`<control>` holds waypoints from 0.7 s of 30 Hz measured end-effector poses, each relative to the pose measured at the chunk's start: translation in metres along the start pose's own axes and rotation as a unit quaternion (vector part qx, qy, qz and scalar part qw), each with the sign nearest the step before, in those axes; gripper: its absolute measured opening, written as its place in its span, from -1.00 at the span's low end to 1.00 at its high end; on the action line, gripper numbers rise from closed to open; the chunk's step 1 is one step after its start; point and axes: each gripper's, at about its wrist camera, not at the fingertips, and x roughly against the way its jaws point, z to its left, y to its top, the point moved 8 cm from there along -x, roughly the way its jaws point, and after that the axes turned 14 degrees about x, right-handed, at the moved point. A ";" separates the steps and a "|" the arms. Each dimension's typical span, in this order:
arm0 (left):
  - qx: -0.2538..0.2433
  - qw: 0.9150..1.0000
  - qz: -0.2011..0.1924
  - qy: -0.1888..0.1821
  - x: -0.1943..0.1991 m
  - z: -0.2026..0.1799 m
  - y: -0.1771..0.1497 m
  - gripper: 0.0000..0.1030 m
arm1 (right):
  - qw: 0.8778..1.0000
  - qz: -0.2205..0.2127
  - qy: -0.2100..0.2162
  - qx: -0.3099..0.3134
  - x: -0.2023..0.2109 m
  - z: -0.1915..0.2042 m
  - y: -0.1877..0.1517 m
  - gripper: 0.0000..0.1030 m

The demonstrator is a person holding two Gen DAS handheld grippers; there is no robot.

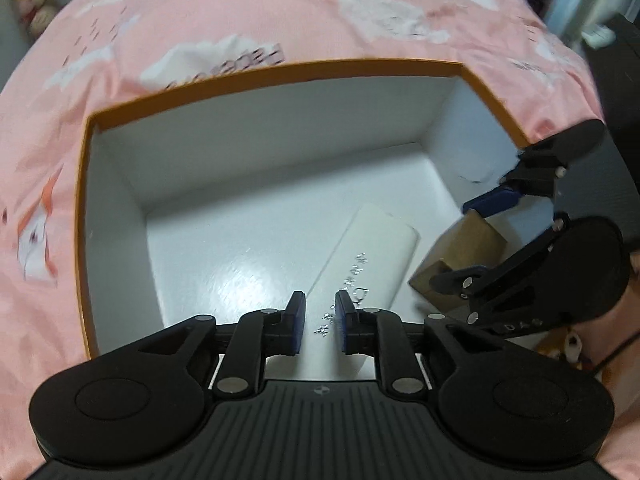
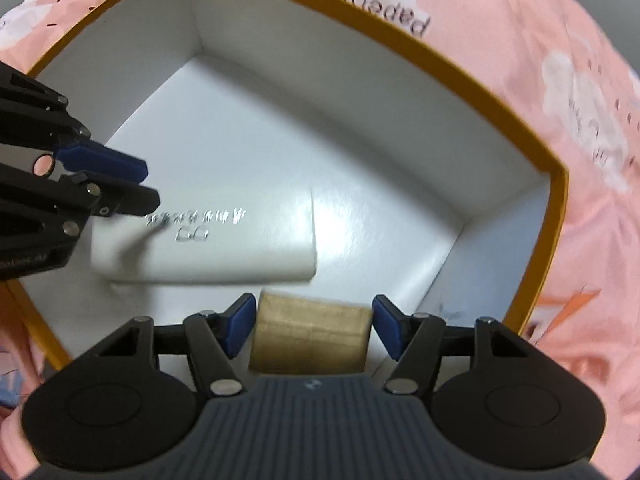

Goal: Organize objects
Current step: 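Lower the white case onto the box floor and open the left tool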

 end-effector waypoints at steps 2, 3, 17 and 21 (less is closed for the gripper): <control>-0.033 0.999 -0.004 -0.002 0.001 -0.006 -0.002 -0.29 | 1.000 0.003 0.013 -0.004 0.004 0.002 -0.002 0.28; -0.049 0.999 -0.007 0.000 -0.001 -0.011 -0.001 -0.27 | 1.000 0.006 0.016 -0.005 0.005 0.004 -0.002 0.28; -0.208 0.975 0.066 0.045 -0.043 -0.045 0.005 0.09 | 0.998 0.046 0.035 0.026 0.002 0.002 0.005 0.21; -0.201 0.975 0.084 0.039 -0.049 -0.043 0.012 0.18 | 0.998 0.028 0.054 0.008 0.004 -0.005 0.008 0.21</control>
